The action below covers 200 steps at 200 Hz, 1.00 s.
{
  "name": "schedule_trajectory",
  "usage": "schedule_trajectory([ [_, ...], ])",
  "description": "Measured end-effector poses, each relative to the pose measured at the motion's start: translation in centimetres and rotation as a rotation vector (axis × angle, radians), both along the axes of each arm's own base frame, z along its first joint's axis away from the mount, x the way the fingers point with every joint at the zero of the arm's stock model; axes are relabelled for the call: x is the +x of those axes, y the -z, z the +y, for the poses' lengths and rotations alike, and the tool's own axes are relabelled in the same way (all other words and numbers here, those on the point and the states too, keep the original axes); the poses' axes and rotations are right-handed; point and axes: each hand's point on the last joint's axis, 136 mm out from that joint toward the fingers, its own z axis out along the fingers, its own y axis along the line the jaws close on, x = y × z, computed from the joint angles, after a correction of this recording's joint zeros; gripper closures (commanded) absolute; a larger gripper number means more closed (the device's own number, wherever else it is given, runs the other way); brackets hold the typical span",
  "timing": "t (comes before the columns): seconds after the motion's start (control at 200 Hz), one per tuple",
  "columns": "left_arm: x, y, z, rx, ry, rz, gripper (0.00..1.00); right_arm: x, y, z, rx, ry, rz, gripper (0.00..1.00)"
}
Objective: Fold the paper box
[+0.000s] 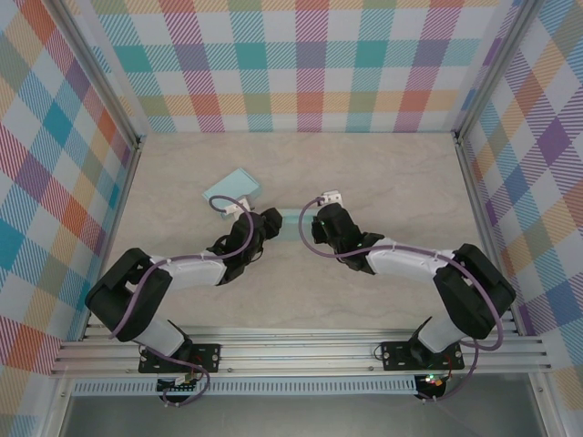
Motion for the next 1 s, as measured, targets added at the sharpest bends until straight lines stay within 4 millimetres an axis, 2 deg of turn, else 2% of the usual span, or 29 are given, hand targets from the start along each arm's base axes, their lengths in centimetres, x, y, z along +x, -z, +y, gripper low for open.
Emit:
schedule_trajectory([
  [0.31,0.1,0.3,-0.1,0.013,-0.041,-0.031,0.67,-3.5,-0.8,-0.1,0.033,-0.086,0.116,0.43],
  [0.395,0.2,0.4,-0.1,0.015,-0.049,-0.035,0.69,-3.8,-1.3,-0.2,0.052,-0.076,0.140,0.39],
  [0.51,0.2,0.5,-0.2,0.013,-0.059,-0.042,0.71,-2.8,-3.0,-0.3,0.101,-0.032,0.170,0.33],
  [0.61,0.2,0.5,-0.2,0.009,-0.065,-0.044,0.71,-0.6,-4.9,-0.4,0.156,0.013,0.179,0.26],
  [0.685,0.2,0.5,-0.2,0.008,-0.069,-0.045,0.73,0.9,-5.4,-0.1,0.181,0.025,0.200,0.22],
  [0.745,0.2,0.5,-0.2,0.008,-0.072,-0.045,0.73,1.9,-5.0,0.2,0.188,0.026,0.234,0.17],
  [0.785,0.2,0.5,-0.2,0.008,-0.072,-0.045,0.74,2.4,-4.4,0.5,0.183,0.018,0.261,0.07],
  [0.85,0.2,0.5,-0.2,0.009,-0.073,-0.046,0.74,2.7,-3.1,1.3,0.177,0.002,0.311,0.01],
  [1.0,0.2,0.5,-0.2,0.010,-0.074,-0.046,0.74,2.6,0.0,2.3,0.143,-0.024,0.406,0.01],
])
